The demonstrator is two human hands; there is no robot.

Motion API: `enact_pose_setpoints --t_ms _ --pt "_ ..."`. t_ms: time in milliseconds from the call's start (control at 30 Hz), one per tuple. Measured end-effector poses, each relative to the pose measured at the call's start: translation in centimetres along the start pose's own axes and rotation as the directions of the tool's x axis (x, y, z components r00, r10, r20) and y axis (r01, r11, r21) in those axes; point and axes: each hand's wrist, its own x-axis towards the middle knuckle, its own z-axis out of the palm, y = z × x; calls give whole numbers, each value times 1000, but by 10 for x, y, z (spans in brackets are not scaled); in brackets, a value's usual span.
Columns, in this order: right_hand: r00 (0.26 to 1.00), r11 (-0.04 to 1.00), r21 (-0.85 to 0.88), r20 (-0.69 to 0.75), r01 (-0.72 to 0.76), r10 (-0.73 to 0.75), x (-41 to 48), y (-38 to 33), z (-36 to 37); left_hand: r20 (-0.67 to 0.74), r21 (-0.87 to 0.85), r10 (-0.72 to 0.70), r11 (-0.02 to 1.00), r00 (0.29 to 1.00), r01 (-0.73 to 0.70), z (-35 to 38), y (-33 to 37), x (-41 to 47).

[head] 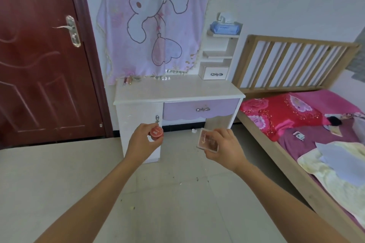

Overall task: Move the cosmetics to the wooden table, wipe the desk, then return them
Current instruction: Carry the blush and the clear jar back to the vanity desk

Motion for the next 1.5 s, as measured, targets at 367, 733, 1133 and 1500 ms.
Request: enact_pose_setpoints --t_ms 367,733,1133,1500 --pt "987 990 11 72 141 -142 118 143 3 -91 47 -59 997 994 63 119 31 114" --pt "934 962 204 270 184 -236 212 186 85 -238 -14 -305 950 922 311 174 -2 164" --pt "896 943 193 305 272 -321 378 163 173 -374 -59 -428 896 823 439 122 -118 289" --pt "857 967 130 448 221 -256 446 157 280 -349 -38 -578 795 738 605 93 -217 343"
